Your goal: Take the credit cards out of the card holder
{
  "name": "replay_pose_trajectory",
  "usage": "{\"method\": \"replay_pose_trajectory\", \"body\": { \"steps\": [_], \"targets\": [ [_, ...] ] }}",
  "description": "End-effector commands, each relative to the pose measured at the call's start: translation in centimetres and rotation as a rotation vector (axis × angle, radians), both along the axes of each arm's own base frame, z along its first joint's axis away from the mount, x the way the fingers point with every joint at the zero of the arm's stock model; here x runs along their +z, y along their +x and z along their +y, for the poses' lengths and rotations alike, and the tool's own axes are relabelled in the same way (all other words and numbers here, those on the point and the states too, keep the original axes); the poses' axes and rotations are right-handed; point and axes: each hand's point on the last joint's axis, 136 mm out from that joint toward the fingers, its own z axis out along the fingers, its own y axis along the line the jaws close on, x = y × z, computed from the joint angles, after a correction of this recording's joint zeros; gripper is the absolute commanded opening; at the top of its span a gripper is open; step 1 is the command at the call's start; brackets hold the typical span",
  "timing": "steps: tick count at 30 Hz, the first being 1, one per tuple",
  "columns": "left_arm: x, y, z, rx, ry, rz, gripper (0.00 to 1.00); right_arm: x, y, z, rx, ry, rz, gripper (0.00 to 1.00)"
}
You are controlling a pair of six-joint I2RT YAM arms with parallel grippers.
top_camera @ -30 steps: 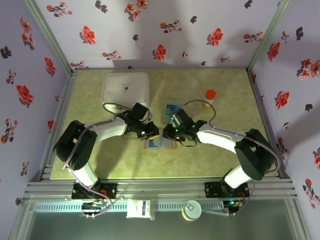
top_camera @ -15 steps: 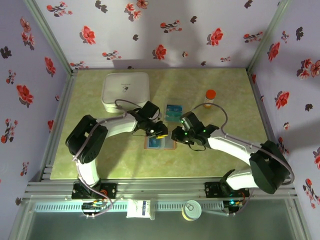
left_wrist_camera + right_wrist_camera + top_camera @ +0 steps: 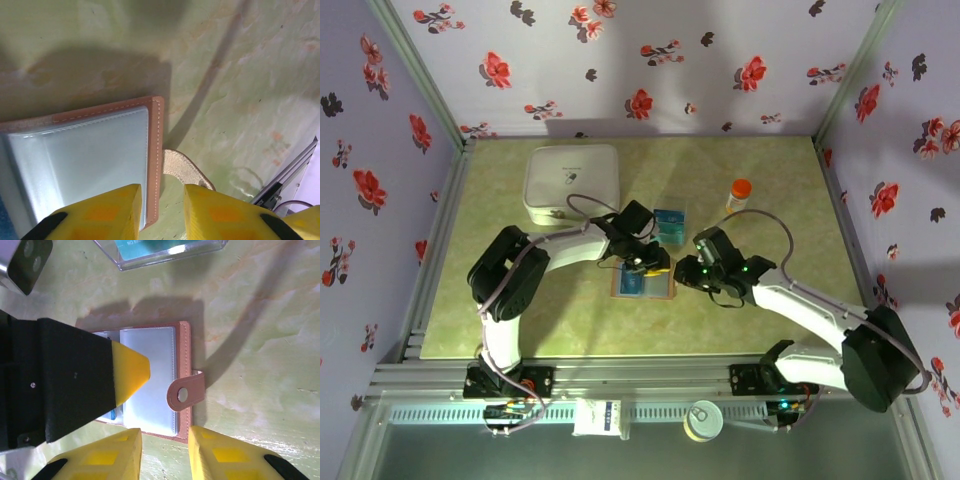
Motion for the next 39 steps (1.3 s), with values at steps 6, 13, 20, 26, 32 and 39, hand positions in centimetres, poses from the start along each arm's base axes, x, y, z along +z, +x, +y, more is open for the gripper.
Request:
{"method": "replay_pose_trajectory", "body": {
  "steps": [6, 13, 20, 26, 32, 39],
  "targets": [
    [0.6, -0.1, 0.6, -0.019, 0.026, -0.014, 0.29, -0.7, 0.1, 0.1, -0.009, 0.009, 0.011, 0.31],
    [1.1, 0.3, 3.7, 0.024, 0.045, -0.041, 0.28, -0.9, 0.8, 2.8, 0.041, 0.047, 0.044, 0.29],
    [1.2, 0.5, 7.4, 0.078, 0.068, -0.055, 0.26, -0.6, 1.8, 6.1, 0.109, 0.036, 0.056, 0.27],
    [0.3, 0.1, 10.5, 0.120, 0.097, -0.049, 0.24, -1.3, 2.1, 8.2, 0.173, -0.027, 0.080, 0.27],
    [-1.0, -0.4, 11.8, 0.140, 0.112, -0.030, 0.22, -2.8, 2.1, 8.6, 0.221, -0.119, 0.104, 0.27],
    [-2.4, -0.5, 12.2, 0.157, 0.118, -0.002, 0.21, -5.3, 1.9, 8.3, 0.220, -0.156, 0.138, 0.26]
  ]
}}
